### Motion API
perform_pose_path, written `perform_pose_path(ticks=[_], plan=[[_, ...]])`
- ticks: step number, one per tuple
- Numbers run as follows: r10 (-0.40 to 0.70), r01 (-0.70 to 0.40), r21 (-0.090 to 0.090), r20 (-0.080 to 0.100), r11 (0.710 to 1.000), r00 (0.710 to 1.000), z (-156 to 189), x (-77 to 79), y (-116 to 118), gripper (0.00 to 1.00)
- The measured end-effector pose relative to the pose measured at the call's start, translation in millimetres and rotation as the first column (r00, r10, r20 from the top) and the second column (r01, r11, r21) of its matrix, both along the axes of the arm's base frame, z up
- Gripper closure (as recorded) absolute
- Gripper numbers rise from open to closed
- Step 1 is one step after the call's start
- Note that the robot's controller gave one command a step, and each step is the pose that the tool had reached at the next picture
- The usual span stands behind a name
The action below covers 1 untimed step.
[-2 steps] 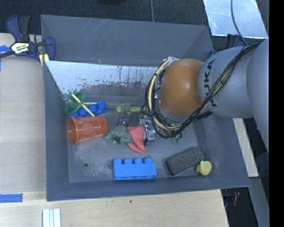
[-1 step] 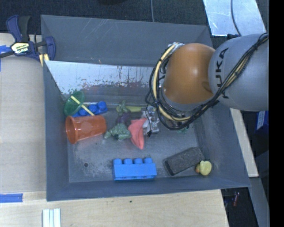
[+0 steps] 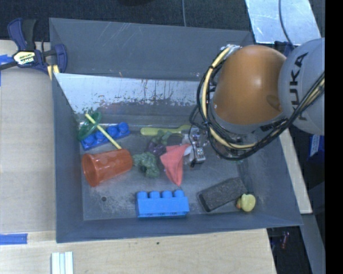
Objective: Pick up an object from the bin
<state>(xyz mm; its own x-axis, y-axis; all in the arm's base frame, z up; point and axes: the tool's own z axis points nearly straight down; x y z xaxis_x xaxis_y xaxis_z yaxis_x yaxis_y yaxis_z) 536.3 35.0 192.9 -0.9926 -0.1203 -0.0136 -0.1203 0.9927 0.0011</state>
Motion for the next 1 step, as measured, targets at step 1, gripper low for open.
perform_pose_path(ticks=[1], plan=[[0.095, -0.095, -0.001, -0.001, 0.995, 0.995, 49.1, 11.0, 17.9, 1.0]])
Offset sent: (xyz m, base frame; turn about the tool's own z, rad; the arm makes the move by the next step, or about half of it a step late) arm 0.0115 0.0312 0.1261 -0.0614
